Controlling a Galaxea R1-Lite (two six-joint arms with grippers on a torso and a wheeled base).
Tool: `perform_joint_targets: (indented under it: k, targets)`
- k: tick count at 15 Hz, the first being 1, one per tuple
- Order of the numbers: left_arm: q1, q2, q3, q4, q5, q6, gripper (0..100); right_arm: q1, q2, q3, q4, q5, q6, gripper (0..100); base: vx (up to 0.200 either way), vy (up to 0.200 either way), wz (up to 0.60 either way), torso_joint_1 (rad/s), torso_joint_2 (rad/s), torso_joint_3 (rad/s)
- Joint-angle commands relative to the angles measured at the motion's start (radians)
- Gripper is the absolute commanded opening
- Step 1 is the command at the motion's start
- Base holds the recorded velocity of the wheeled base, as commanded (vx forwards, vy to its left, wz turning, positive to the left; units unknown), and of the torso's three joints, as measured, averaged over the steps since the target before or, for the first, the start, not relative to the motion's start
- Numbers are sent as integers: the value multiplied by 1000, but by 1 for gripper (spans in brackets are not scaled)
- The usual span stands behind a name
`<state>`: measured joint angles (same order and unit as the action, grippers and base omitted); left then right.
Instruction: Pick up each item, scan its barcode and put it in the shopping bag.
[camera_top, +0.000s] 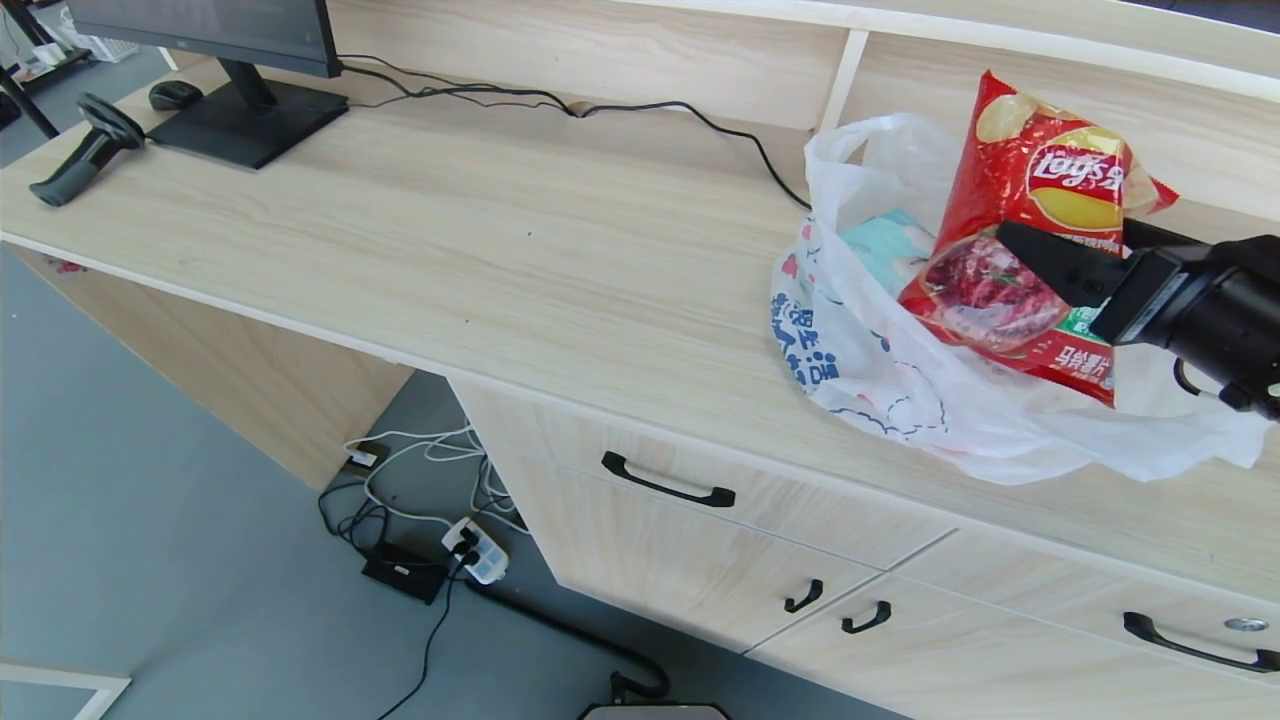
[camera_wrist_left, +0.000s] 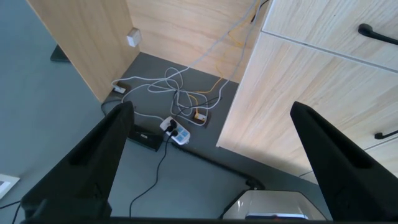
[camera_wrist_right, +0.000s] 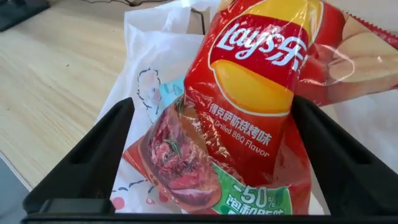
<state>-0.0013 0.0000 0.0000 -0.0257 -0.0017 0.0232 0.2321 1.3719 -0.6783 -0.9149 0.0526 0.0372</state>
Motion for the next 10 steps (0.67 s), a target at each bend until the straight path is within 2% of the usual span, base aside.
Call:
perform_joint_targets:
  k: [1, 3, 4, 7, 10]
  targets:
    - [0, 2, 0, 0, 0, 0, 100, 0, -65, 17, -1, 0, 0, 100, 0, 0, 0, 0, 0, 0]
    - [0, 0, 0, 0, 0, 0, 100, 4, -119, 60, 4, 4, -2, 100, 0, 0, 0, 0, 0, 0]
    - [-2, 0, 0, 0, 0, 0, 100, 61, -177, 125, 5, 12, 0, 100, 0, 0, 0, 0, 0, 0]
    - [-2, 2, 0, 3, 0, 3, 100, 314, -295, 329, 5, -5, -16, 100, 0, 0, 0, 0, 0, 0]
    - [0, 2, 0, 3, 0, 1, 100, 461, -366, 488, 5, -62, -82, 100, 0, 0, 0, 0, 0, 0]
